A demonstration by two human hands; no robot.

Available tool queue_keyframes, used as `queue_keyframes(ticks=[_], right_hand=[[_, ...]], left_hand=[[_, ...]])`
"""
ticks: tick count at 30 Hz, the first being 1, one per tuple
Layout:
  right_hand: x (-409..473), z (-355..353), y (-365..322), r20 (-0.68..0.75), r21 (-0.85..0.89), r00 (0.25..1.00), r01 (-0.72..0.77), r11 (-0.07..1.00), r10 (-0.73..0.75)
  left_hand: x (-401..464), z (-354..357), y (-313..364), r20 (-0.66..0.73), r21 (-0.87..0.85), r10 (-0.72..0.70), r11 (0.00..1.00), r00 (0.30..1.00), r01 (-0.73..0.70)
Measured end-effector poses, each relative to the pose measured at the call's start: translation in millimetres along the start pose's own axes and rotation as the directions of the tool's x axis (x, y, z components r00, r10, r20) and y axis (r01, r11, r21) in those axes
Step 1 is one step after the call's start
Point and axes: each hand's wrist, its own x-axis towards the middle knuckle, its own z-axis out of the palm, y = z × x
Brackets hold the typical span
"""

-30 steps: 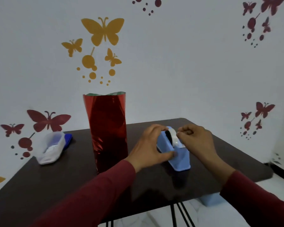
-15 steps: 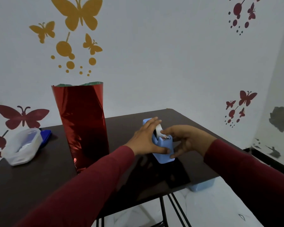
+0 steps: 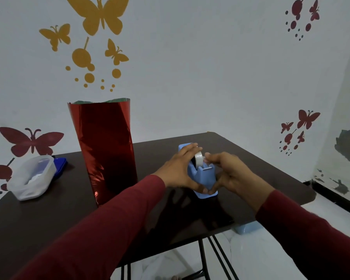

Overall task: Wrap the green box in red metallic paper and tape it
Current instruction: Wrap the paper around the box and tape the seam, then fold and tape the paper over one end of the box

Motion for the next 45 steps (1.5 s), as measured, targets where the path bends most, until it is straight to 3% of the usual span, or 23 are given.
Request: queue_keyframes(ticks=[7, 24, 31, 35, 39, 42, 43, 45], right_hand=[[-21, -6, 22, -0.008, 0.068, 0.991, 0.131, 0.989, -0.131], [-21, -14, 33, 0.069, 0.217, 0.998, -0.006, 0.976, -0.009], [-25, -15, 43, 0.009, 0.083, 1.0, -0.014, 0.996, 0.014], [-34, -15, 31, -0.012, -0.131, 0.999, 0.037, 0.991, -0.039], [-29, -21, 17, 0.007, -0.354, 0.999, 0.049, 0.934, -0.05], [-31, -19, 15, 0.021, -0.602, 1.0, 0.028, 0.798, -0.02], [-33, -20, 18, 0.034, -0.636, 0.998, 0.056, 0.77, -0.045], [-40, -27, 23, 0.084, -0.565, 0.991, 0.131, 0.815, -0.1]], left_hand=[[-1, 4, 1, -0.032, 0.015, 0.055, 0.998, 0.998, -0.055], [-3, 1, -3, 0.024, 0.126, 0.112, 0.985, 0.993, -0.115], [-3, 1, -1, 0.039, 0.166, 0.104, 0.98, 0.994, -0.11], [-4, -1, 0, 0.061, 0.169, 0.09, 0.981, 0.994, -0.099], [-5, -2, 2, 0.073, 0.165, 0.081, 0.982, 0.994, -0.093], [-8, -3, 7, 0.077, 0.155, 0.071, 0.984, 0.994, -0.083], [-8, -3, 8, 0.085, 0.158, 0.065, 0.984, 0.994, -0.077], [-10, -4, 9, 0.1, 0.147, 0.066, 0.986, 0.993, -0.081]])
